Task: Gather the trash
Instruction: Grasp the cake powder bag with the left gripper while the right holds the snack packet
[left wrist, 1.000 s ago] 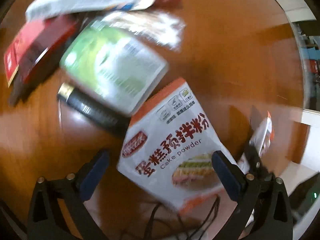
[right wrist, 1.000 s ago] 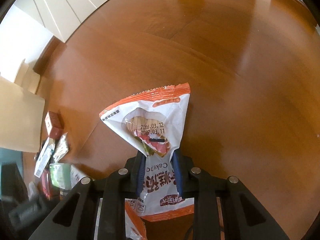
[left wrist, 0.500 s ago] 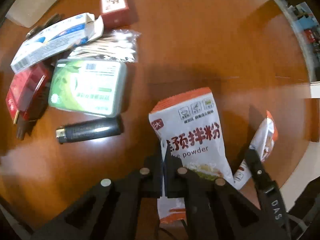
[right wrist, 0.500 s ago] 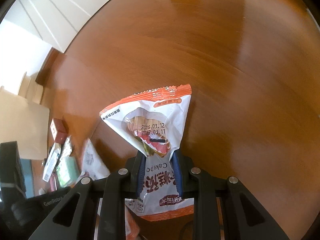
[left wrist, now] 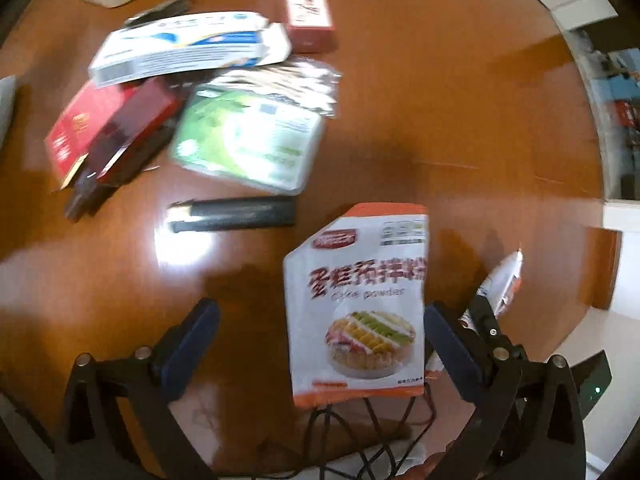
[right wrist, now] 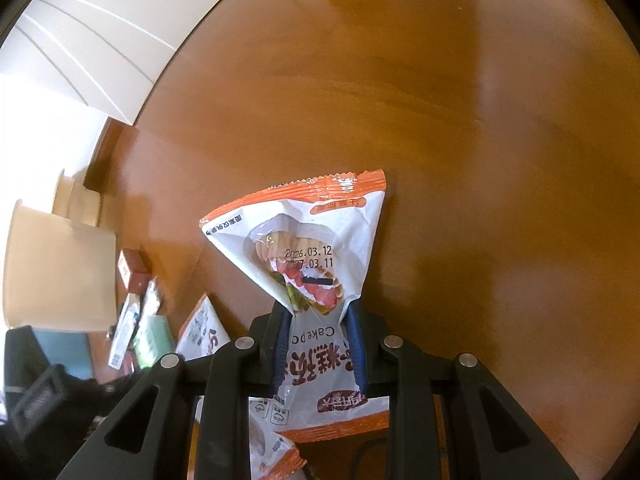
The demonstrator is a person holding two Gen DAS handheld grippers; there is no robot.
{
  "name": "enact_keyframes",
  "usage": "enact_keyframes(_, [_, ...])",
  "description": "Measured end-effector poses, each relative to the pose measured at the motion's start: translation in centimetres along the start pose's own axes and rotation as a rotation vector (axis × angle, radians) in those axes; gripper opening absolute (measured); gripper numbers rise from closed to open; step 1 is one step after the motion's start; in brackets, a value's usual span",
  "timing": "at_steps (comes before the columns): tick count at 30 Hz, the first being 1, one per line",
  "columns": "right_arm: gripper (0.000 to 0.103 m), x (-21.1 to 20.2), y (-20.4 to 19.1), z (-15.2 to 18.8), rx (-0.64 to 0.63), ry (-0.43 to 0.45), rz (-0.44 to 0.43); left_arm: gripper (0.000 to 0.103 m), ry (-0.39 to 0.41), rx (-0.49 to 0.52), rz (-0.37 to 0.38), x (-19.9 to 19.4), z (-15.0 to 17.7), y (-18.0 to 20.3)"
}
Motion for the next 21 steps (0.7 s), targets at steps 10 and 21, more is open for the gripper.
enact_keyframes(10, [0.027,0.3,-1.0,2.2,-0.003,-0.057,-0.072,0.103,-0.103,-0.15,0.034,6.5,0.8,-3.4])
enact_keyframes(21, [0.027,0.9,0.7,4.4,0.324,-0.105,-0.417,0.103,-0.156,0.022,0.035,9.8,1.7,-0.1])
Point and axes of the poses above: each gripper's, at about its wrist camera, not at the fingertips, and x roughly the way its jaws point, y to its right, z to its underside, the point moved 3 cm from there along x, roughly the way its jaws point, and after that the axes turned 6 degrees about y, right-handed, at the moved point
